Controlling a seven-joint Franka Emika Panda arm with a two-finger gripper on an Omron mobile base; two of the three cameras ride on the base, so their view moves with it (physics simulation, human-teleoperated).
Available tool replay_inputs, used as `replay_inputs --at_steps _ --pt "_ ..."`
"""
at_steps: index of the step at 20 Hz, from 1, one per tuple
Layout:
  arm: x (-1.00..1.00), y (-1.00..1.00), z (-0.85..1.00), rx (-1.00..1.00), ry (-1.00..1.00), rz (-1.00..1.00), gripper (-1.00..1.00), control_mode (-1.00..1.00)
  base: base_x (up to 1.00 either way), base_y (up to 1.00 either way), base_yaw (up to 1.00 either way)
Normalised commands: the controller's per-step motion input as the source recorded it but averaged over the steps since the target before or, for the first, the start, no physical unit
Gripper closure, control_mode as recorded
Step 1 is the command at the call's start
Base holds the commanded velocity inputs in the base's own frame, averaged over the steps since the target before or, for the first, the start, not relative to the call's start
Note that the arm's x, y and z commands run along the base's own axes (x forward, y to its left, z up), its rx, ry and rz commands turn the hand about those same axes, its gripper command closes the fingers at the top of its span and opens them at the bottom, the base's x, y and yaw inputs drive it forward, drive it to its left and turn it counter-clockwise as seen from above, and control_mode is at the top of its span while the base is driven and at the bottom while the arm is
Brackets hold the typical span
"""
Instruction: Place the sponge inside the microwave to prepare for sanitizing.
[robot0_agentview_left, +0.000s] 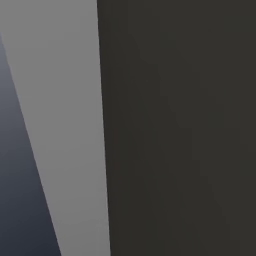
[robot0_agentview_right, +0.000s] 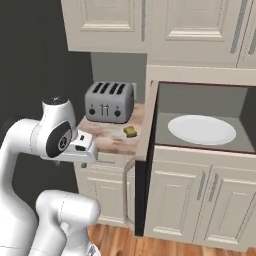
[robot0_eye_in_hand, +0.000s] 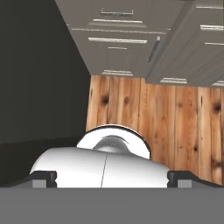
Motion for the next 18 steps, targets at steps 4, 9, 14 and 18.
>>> replay_inputs --at_steps 4,9,14,18 --pt "0.0 0.0 0.0 0.0 0.0 0.0 -1.0 1.0 0.44 0.0 0.0" --pt "0.0 0.0 0.0 0.0 0.0 0.0 -1.0 1.0 0.33 0.0 0.0" --pt "0.0 0.0 0.0 0.0 0.0 0.0 -1.0 1.0 0.44 0.0 0.0" --pt "0.0 0.0 0.0 0.0 0.0 0.0 -1.0 1.0 0.5 0.0 0.0"
